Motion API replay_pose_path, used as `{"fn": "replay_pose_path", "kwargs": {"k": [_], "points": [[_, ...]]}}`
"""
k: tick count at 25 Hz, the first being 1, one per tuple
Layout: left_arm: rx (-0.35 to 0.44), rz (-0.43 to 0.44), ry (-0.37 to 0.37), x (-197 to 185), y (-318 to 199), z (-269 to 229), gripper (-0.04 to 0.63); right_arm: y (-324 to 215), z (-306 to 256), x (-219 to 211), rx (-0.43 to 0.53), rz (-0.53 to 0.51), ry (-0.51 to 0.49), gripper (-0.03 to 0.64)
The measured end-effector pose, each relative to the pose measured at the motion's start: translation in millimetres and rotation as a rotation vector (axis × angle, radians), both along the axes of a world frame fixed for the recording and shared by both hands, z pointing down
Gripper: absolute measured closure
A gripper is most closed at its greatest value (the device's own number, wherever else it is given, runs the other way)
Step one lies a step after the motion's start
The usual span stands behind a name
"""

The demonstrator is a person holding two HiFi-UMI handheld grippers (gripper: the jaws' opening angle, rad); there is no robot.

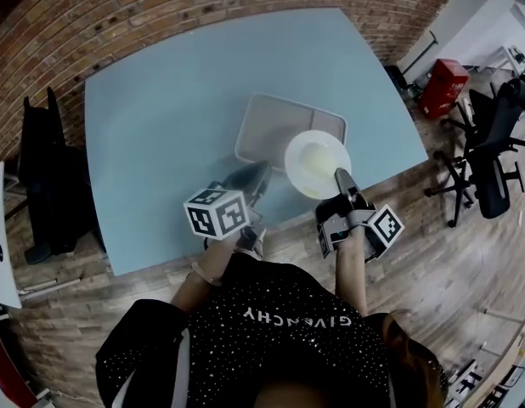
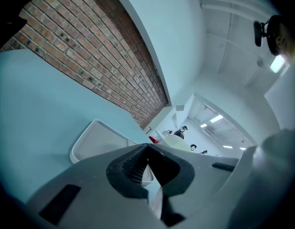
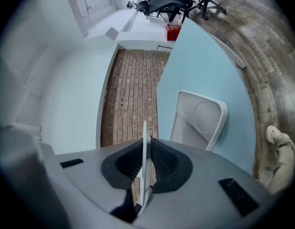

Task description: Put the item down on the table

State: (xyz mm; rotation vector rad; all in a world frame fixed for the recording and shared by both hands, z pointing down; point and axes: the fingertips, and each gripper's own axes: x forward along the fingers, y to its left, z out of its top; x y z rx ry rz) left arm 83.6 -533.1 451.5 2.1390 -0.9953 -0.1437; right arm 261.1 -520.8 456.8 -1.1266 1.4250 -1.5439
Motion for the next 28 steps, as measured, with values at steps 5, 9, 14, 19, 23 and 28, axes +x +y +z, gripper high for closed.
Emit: {"fn": "replay_pose_path", "kwargs": {"k": [5, 9, 14, 19, 23, 28], "points": [[-0.020, -0.002, -0.005, -4.0, -33.9, 8.7, 0.584, -38.3, 14.3, -1.5, -0.033, -0.018, 0.023, 0.578], [-0.038, -0.011, -0.016, -10.2, -55.1, 20.4, 0.584, -67.9, 26.1, -2.4, -0.052, -0.029, 0.041, 0.578], [-0.034, -0.060, -0.036, -16.1, -72.1, 30.4, 0.584, -95.5, 40.3, -3.9, -0.070, -0.083, 0.117, 0.578], [0.037, -0.103, -0.059, -22.7, -95.5, 38.4, 0.584, -130.2, 66.3, -25.3, -0.087, -0.186, 0.187, 0.578], [0.028, -0.152, -0.071, -33.2, -100.5, 49.5, 0.584, -157.2, 90.0, -52.5, -0.098, -0.283, 0.247, 0.578], [-0.010, -0.213, -0.059, -45.2, -94.6, 57.0, 0.584, -176.2, 117.2, -91.7, -0.137, -0.429, 0.318, 0.578]]}}
